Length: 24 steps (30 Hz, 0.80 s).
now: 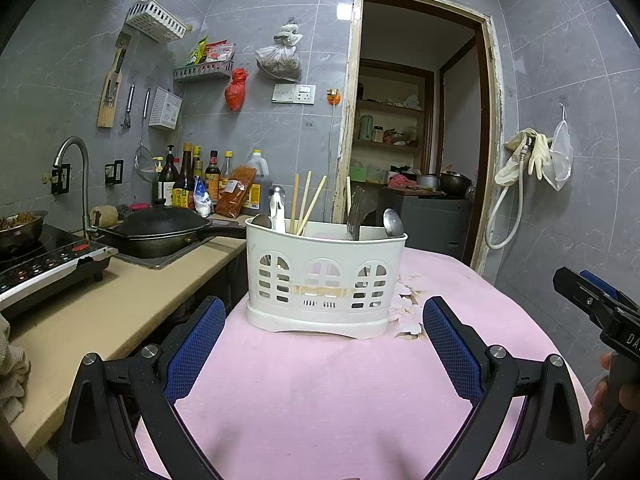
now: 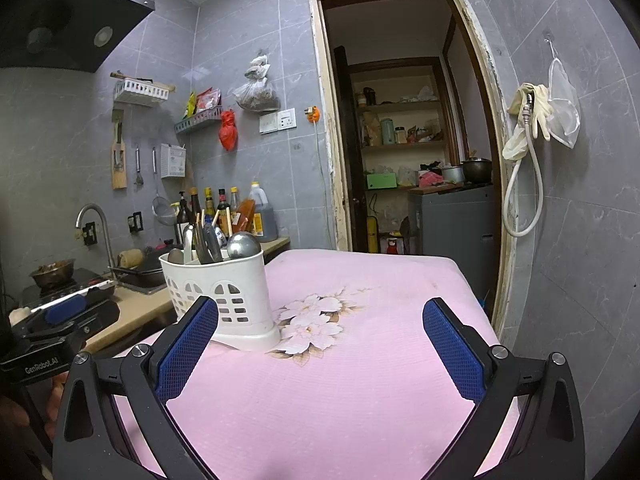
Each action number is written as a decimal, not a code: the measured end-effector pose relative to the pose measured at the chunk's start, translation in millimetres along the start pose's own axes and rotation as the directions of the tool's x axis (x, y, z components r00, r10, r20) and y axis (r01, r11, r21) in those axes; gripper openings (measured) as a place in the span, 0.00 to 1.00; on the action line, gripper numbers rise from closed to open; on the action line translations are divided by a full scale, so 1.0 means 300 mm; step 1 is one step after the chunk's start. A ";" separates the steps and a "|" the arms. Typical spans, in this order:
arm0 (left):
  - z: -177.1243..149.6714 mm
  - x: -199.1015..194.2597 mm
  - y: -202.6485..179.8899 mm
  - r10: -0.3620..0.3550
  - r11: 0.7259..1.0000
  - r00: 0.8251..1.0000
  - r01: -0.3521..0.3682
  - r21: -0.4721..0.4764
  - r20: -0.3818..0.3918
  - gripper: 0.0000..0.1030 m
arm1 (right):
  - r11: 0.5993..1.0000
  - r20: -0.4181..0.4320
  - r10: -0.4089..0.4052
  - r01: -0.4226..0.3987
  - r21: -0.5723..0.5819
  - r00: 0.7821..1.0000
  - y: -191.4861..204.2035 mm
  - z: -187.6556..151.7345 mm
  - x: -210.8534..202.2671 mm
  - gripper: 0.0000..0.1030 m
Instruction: Organize utensils
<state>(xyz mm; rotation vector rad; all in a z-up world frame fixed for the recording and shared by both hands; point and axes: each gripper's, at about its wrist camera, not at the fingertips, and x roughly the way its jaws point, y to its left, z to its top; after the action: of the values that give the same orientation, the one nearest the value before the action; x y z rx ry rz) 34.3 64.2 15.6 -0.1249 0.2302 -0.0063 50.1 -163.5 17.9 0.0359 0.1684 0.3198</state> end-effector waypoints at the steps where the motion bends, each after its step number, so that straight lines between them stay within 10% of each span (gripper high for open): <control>1: 0.000 0.000 0.000 0.000 1.000 1.000 0.000 0.000 0.000 0.94 | 1.000 0.000 0.000 0.000 0.001 1.000 0.000 -0.002 0.000 1.00; 24: -0.005 -0.004 0.001 -0.002 1.000 1.000 0.002 0.006 0.001 0.94 | 1.000 -0.004 -0.002 0.002 0.000 1.000 0.002 -0.005 0.002 1.00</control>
<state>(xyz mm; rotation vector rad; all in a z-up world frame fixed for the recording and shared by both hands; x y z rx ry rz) 32.9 64.2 14.4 -0.1194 0.2287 -0.0092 50.2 -162.6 16.4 0.0352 0.1726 0.3180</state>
